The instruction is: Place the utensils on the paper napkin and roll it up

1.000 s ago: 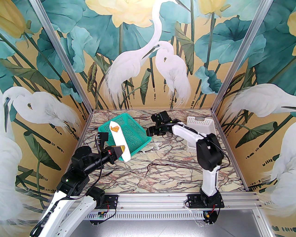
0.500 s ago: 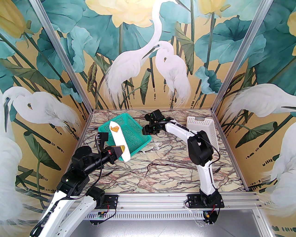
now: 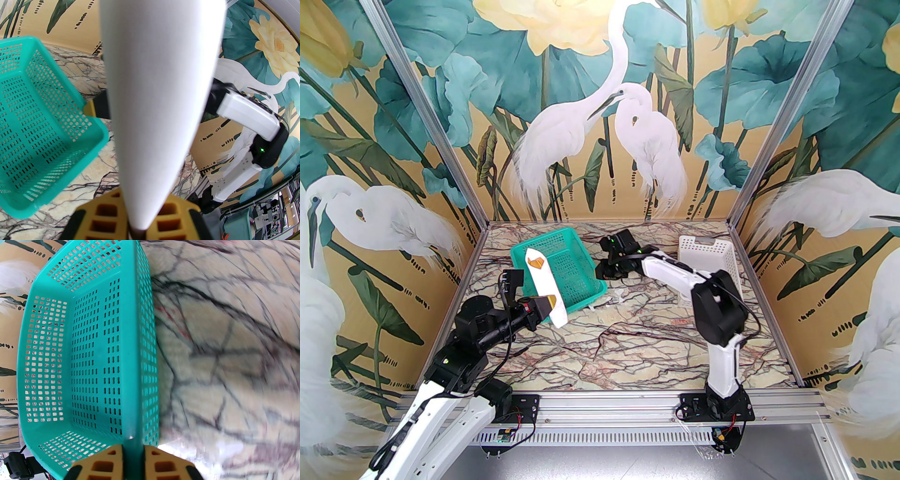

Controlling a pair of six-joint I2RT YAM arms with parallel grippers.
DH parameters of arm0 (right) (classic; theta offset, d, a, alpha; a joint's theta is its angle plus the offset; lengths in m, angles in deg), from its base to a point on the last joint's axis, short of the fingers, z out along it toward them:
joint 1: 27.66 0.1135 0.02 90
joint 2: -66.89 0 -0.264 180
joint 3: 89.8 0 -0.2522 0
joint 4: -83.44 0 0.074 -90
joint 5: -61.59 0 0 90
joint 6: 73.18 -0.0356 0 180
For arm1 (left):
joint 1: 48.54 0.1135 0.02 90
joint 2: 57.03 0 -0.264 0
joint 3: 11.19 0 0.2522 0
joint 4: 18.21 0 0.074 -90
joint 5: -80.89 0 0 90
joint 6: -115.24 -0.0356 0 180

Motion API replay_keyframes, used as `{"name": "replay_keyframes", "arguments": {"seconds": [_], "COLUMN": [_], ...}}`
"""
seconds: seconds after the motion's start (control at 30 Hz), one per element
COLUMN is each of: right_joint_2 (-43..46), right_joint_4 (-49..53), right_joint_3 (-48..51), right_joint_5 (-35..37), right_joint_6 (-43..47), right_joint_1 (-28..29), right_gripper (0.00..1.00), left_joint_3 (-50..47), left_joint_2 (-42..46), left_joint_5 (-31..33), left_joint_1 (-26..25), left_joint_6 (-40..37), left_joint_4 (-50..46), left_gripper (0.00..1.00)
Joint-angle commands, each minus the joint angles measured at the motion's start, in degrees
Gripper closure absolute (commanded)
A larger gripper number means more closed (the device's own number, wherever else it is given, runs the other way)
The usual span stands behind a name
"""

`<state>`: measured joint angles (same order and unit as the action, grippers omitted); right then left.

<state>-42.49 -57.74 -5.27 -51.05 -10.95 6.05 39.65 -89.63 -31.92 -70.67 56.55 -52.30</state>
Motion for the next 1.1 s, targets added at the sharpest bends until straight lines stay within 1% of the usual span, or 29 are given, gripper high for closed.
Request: {"name": "replay_keyframes", "arguments": {"seconds": [0.0,0.13,0.23,0.37,0.5,0.6,0.7,0.77,0.87,0.97,1.07], "right_joint_2": [6.16,11.57,13.86,15.8,16.68,17.61,19.73,21.44,24.21,27.54,30.95], "right_joint_4": [-4.6,-8.84,-12.21,-14.35,-17.08,-19.94,-19.58,-17.8,-15.85,-14.18,-13.12], "right_joint_3": [5.94,13.67,17.85,21.23,23.78,26.04,26.61,25.76,25.03,25.02,25.7], "right_joint_5": [4.84,7.87,8.74,11.02,11.27,11.01,12.27,13.17,14.1,15.2,15.99], "right_joint_6": [-5.22,-9.72,-12.92,-15.42,-18.14,-20.09,-18.97,-16.54,-13.99,-12.31,-11.29], "right_joint_1": [1.22,2.88,4.0,5.9,7.29,7.86,7.86,7.77,7.21,6.14,4.76], "right_gripper": [0.84,0.84,0.83,0.81,0.78,0.69,0.54,0.44,0.34,0.27,0.24], "left_joint_3": [-0.54,-1.56,-2.29,-1.62,-1.5,-0.89,0.33,1.96,5.46,8.21,10.19], "left_joint_2": [-2.18,-5.53,-8.99,-13.89,-18.68,-23.27,-28.04,-31.34,-36.13,-40.67,-44.98], "left_joint_5": [-0.1,-1.49,-3.19,-4.95,-7.75,-11.13,-14.04,-15.1,-16.09,-16.42,-16.13], "left_joint_1": [0.28,0.28,0.32,0.49,1.88,3.83,5.61,6.5,7.23,7.39,7.36], "left_joint_6": [2.39,3.05,3.66,3.29,3.56,3.84,3.7,2.25,-0.47,-1.98,-2.71], "left_joint_4": [4.85,8.98,12.41,14.69,17.72,19.84,21.21,20.44,17.37,15.77,15.25], "left_gripper": [1.0,1.0,1.0,1.0,1.0,1.0,1.0,1.0,1.0,1.0,1.0]}}
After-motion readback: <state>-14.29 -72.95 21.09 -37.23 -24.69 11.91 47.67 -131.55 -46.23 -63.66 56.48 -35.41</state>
